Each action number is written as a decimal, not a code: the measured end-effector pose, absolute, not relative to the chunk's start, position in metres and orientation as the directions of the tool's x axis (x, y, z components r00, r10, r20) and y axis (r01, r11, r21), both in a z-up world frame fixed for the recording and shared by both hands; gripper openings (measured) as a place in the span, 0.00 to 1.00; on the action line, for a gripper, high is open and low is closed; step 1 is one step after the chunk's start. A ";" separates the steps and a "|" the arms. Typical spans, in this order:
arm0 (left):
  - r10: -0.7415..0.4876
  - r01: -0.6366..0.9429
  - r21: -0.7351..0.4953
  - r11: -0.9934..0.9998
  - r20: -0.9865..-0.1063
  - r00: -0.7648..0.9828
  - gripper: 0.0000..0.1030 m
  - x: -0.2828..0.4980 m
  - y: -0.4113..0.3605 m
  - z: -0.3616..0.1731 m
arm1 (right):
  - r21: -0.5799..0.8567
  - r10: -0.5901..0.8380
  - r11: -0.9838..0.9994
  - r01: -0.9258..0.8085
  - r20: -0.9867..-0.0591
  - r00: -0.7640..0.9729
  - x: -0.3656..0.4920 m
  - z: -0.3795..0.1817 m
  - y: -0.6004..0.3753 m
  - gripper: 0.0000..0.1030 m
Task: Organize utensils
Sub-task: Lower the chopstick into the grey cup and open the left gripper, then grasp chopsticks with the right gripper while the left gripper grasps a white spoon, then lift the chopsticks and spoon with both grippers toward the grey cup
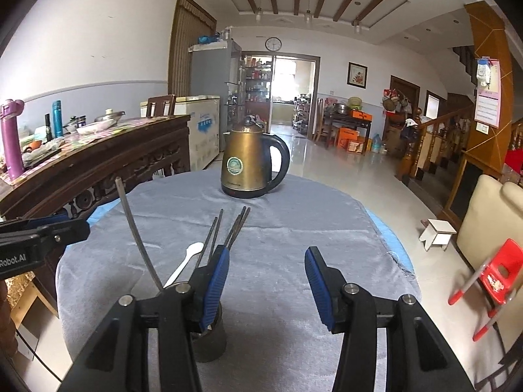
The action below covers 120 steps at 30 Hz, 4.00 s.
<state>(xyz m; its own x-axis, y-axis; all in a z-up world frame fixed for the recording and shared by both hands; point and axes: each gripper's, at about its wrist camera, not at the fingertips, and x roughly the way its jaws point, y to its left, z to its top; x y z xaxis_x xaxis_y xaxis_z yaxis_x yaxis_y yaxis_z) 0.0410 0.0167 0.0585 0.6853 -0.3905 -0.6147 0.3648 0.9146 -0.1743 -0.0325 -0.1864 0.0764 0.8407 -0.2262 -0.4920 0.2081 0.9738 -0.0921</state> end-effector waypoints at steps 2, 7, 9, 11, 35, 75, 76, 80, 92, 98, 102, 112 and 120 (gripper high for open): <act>-0.388 0.357 -0.180 0.916 -0.621 0.681 0.47 0.043 0.019 0.057 | -0.098 -0.233 0.972 0.213 -0.496 0.836 -0.032 0.078 -0.186 0.51; -0.380 0.341 -0.190 0.921 -0.632 0.675 0.47 0.047 0.025 0.052 | -0.102 -0.240 0.970 0.219 -0.503 0.830 -0.029 0.078 -0.184 0.51; -0.374 0.331 -0.193 0.924 -0.639 0.672 0.47 0.049 0.027 0.049 | -0.106 -0.243 0.970 0.221 -0.506 0.827 -0.028 0.078 -0.183 0.53; -0.363 0.322 -0.187 0.928 -0.644 0.673 0.47 0.051 0.029 0.047 | -0.105 -0.243 0.970 0.220 -0.505 0.828 -0.028 0.078 -0.183 0.54; -0.295 0.279 -0.143 0.950 -0.710 0.640 0.47 0.089 0.039 0.009 | 0.100 -0.117 0.972 0.214 -0.582 0.805 -0.006 0.071 -0.228 0.54; -0.398 0.441 -0.202 0.874 -0.818 0.415 0.38 0.240 -0.059 -0.106 | 0.401 0.314 0.910 0.103 -0.830 0.461 0.289 -0.045 -0.263 0.30; -0.401 0.445 -0.205 0.872 -0.821 0.407 0.35 0.242 -0.060 -0.108 | 0.397 0.311 0.912 0.108 -0.837 0.450 0.302 -0.050 -0.261 0.30; -0.410 0.458 -0.211 0.863 -0.823 0.393 0.32 0.245 -0.062 -0.114 | 0.386 0.307 0.915 0.122 -0.858 0.412 0.342 -0.064 -0.253 0.30; -0.441 0.460 -0.256 0.850 -0.823 0.357 0.19 0.261 -0.072 -0.122 | 0.325 0.253 0.932 0.160 -0.900 0.354 0.410 -0.097 -0.232 0.26; -0.449 0.454 -0.267 0.850 -0.818 0.359 0.13 0.265 -0.066 -0.122 | 0.245 0.190 0.956 0.161 -0.937 0.294 0.428 -0.111 -0.215 0.18; -0.456 0.447 -0.278 0.850 -0.813 0.361 0.06 0.270 -0.064 -0.121 | 0.155 0.106 0.977 0.147 -0.950 0.295 0.432 -0.112 -0.202 0.07; -0.460 0.425 -0.288 0.858 -0.798 0.389 0.02 0.261 -0.050 -0.112 | 0.197 0.137 0.972 0.128 -0.918 0.372 0.407 -0.093 -0.214 0.06; -0.476 0.428 -0.303 0.852 -0.788 0.390 0.03 0.254 -0.047 -0.102 | 0.255 0.177 0.960 0.111 -0.869 0.463 0.348 -0.052 -0.241 0.06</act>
<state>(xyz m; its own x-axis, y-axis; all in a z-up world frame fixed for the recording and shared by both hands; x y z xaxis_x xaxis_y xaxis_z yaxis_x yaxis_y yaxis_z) 0.2541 -0.0465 -0.1018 0.3897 -0.4760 -0.7884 0.4281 0.8516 -0.3025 0.3475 -0.2406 -0.0524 0.4626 0.1774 -0.8686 0.1113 0.9604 0.2554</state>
